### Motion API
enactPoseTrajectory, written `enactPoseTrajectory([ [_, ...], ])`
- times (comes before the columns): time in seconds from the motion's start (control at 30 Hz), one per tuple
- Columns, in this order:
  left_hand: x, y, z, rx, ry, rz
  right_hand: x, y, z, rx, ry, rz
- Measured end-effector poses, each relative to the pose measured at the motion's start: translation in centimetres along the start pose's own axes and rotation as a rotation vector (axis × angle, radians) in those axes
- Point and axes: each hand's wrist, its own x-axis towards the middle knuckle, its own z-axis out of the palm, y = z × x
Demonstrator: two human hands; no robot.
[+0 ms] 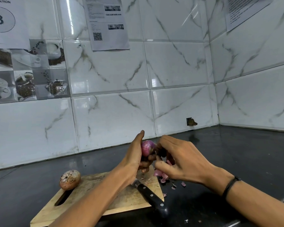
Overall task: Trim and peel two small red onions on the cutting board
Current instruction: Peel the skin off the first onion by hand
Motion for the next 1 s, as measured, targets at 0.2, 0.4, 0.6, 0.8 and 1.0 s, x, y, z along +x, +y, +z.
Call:
enactPoseTrajectory([
  [0.2,0.1,0.0,-0.1,0.053,0.008,0.113,0.1,0.7,-0.2,0.13,0.1,0.098],
  [0.4,0.1,-0.3,0.2,0.154,-0.076,0.121,0.2,1.3,0.1,0.208,0.11,0.176],
  [0.6,-0.2,-0.3,0.6,0.187,-0.147,0.135,0.1,1.5,0.1,0.242,0.085,0.182],
  [0.8,-0.3,-0.2,0.5,0.199,-0.174,0.128,0.2,1.2,0.5,0.209,0.049,0.169],
  [1.0,-0.7,0.0,0.6,0.209,-0.156,0.126,0.1,1.2,-0.1,0.176,0.118,0.209],
])
